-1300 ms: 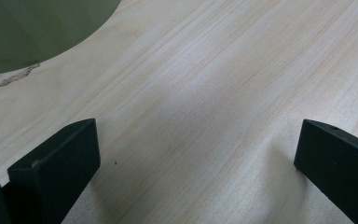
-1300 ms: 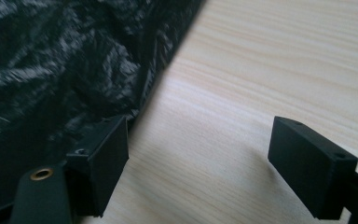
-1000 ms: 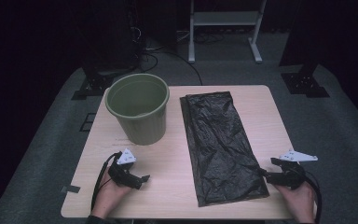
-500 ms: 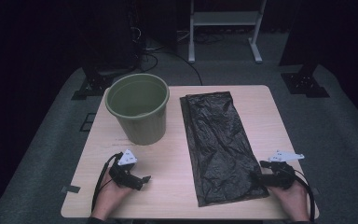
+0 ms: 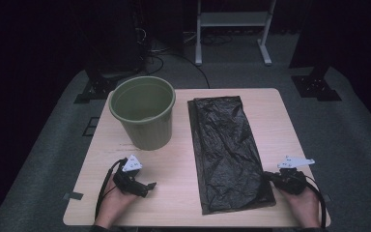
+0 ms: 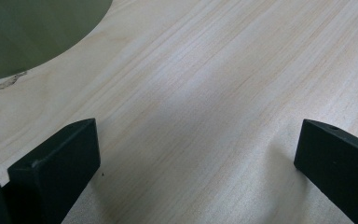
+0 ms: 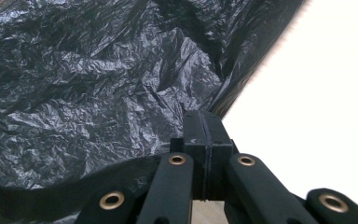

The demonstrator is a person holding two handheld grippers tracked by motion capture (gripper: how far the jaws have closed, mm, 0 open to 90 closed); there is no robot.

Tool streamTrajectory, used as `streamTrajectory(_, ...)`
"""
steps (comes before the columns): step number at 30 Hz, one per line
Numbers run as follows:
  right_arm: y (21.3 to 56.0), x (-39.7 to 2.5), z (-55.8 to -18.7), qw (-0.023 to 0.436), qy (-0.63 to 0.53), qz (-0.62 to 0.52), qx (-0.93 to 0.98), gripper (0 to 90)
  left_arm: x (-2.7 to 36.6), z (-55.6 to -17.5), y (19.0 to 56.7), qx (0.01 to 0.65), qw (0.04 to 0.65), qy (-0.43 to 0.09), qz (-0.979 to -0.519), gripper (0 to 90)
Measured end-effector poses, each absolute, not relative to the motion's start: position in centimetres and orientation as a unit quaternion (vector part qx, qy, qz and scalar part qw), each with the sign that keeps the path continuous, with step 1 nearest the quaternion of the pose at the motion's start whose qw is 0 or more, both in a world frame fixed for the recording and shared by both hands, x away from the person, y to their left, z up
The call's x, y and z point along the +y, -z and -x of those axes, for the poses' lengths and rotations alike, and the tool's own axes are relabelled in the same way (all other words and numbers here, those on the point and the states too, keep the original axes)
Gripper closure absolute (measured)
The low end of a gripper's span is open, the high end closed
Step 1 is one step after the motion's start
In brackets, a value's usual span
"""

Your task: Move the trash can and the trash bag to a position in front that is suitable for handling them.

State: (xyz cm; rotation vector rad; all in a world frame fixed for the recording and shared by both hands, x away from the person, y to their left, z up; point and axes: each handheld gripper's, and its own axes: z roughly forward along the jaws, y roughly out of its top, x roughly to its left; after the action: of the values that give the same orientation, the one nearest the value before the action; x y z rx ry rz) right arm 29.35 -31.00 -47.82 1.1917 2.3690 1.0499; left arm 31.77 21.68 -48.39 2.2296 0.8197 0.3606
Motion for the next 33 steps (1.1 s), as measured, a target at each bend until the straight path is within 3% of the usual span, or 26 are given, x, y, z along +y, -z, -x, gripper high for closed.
streamTrajectory(14,47.2,-32.4,-29.0,0.176,-0.349,-0.433,0.812,90.0,21.7,-31.8,48.4,0.318,0.361,-0.14,-0.865,0.0)
streamTrajectory(33,47.0,-38.1,-25.3,0.207,-0.325,-0.493,0.78,90.0,21.7,-31.8,48.4,0.318,0.361,-0.14,-0.865,0.0)
